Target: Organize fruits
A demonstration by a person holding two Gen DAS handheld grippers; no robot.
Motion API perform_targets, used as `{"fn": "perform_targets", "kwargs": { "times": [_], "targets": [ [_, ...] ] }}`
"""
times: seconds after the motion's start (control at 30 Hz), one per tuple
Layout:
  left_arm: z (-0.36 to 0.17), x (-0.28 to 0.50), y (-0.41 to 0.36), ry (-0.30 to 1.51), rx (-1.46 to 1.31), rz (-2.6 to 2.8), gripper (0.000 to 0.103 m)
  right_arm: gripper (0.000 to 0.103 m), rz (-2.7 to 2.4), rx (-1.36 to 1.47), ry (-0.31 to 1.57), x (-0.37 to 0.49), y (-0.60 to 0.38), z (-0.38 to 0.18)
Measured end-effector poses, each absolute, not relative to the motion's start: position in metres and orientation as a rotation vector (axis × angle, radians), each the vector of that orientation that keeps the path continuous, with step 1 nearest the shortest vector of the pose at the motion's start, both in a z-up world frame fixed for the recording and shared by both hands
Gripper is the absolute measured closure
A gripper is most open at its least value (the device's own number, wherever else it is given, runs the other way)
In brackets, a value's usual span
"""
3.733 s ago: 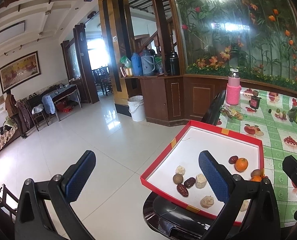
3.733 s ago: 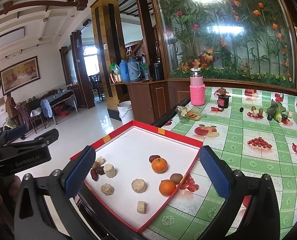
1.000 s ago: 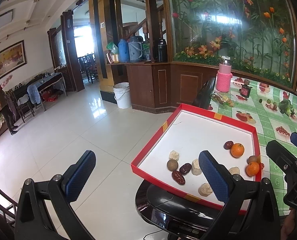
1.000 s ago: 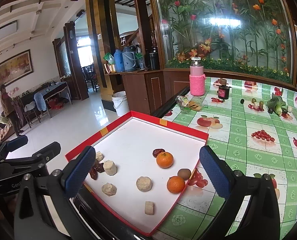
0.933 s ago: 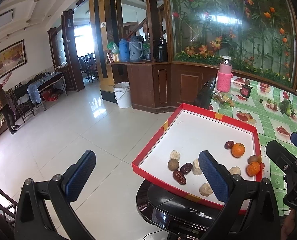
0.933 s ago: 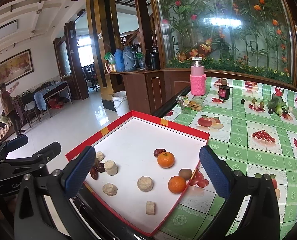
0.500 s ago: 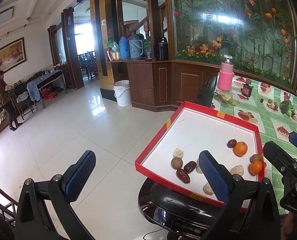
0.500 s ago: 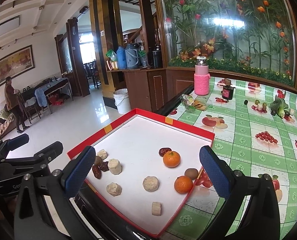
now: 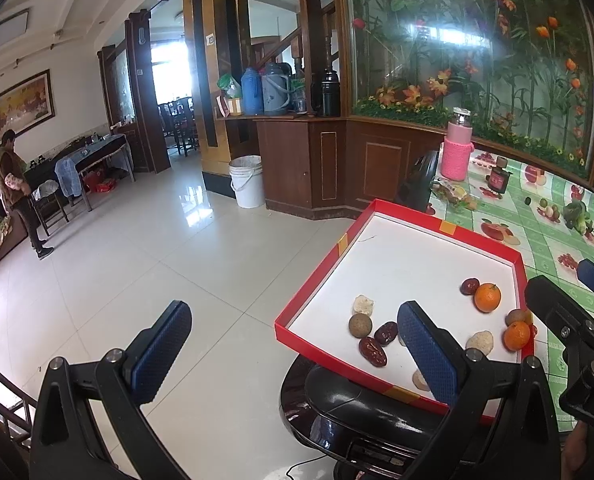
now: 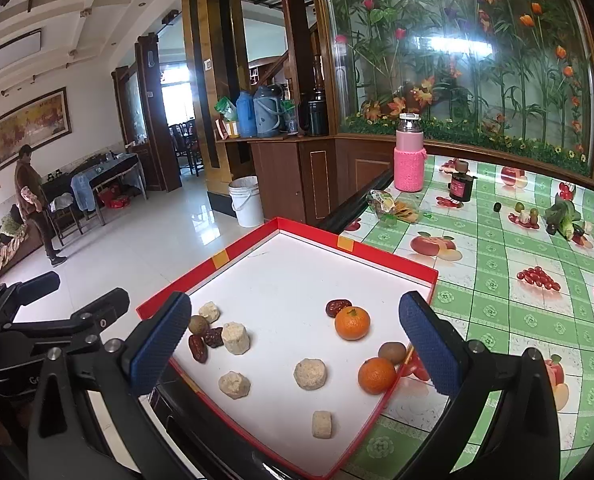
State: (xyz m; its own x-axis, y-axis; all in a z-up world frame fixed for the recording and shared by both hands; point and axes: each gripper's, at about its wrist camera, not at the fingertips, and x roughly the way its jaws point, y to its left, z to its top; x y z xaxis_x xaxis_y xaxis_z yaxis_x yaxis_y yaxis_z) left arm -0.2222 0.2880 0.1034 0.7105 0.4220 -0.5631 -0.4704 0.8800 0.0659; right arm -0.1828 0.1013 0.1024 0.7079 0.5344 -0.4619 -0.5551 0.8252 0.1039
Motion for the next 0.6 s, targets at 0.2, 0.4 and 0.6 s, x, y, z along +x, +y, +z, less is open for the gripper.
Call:
{"fn": "perform_targets", "kwargs": {
  "times": [0.2, 0.4, 0.6],
  "targets": [
    [0.104, -0.219, 0.29, 0.618, -0.095, 0.505, 0.0, 0.0, 0.613, -0.046, 0.506, -0.179, 0.11, 0.106],
    [0.105, -0.216, 0.291, 0.63, -0.107, 0.515, 0.0, 0.0, 0.625, -0.043, 0.511, -0.169, 0.114, 0.107],
    [0.106, -0.216, 0.291, 0.618, -0.112, 0.539, 0.0, 0.0, 0.629, -0.02, 0.529, -0.16, 0.115, 0.104]
  ]
}}
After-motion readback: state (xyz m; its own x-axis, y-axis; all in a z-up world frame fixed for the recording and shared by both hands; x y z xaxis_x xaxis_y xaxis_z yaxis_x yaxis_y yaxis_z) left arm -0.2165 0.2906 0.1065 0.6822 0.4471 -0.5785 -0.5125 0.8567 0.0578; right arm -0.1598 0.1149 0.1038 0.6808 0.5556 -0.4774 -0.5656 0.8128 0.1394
